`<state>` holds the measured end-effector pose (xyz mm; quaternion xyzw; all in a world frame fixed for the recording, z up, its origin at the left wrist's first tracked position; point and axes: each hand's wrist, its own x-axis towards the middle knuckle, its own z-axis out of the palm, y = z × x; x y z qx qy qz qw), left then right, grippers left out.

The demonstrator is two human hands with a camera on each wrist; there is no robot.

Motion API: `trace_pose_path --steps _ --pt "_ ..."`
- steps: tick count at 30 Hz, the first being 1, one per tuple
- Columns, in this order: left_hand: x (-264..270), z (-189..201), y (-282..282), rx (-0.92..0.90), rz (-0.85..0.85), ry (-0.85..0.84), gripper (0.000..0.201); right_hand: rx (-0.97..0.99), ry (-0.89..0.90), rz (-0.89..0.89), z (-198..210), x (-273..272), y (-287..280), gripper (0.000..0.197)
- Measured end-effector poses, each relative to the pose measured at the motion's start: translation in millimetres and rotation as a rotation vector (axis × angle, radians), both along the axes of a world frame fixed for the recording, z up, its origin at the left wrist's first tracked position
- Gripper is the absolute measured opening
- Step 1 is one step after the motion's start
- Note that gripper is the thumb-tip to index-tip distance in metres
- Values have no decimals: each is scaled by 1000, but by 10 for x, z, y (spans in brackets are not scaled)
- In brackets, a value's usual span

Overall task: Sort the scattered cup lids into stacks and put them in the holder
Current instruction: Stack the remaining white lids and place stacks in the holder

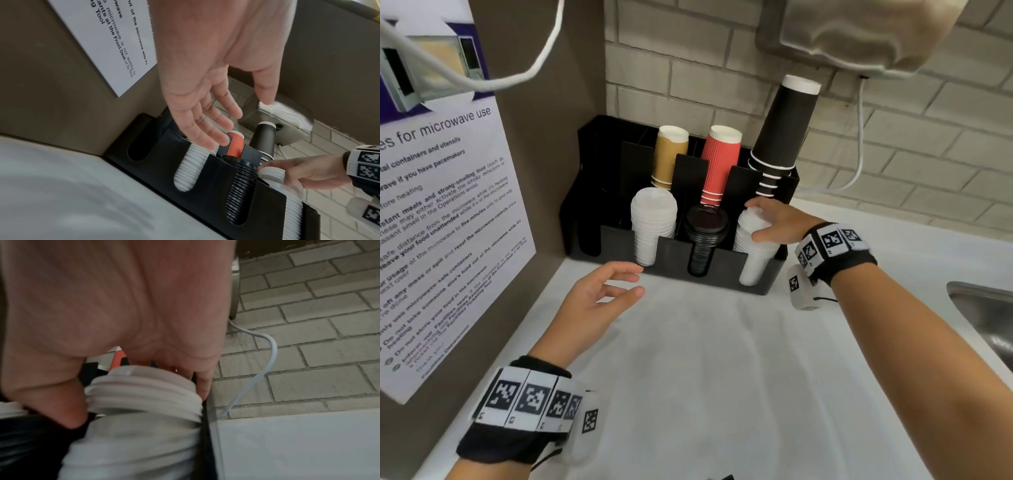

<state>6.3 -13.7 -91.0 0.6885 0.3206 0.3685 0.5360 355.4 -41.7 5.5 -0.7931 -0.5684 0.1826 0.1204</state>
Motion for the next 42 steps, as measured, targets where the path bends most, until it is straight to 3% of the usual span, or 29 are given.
trace_pose_path --steps 5,9,12,19,24,28,34,42 --pt "10 16 -21 -3 2 -3 26 -67 -159 -2 -130 -178 15 68" --pt "18 31 -39 9 -17 3 28 -98 -397 -2 -263 -271 6 72" --pt "15 29 -40 8 -15 2 28 -108 -447 56 -261 -256 -53 76" --pt "73 38 -61 14 -35 9 27 -64 -735 46 -446 -397 -158 63" --pt "123 59 -88 10 -44 14 25 -35 -730 121 -452 -344 -270 72" --pt "165 80 -97 5 -55 25 24 -83 -844 70 -493 -409 -248 60" --pt "208 99 -85 8 -74 25 23 -149 -841 42 -468 -481 -210 57" --pt "229 141 -49 26 -97 24 23 -147 -718 -4 -536 -488 -253 74"
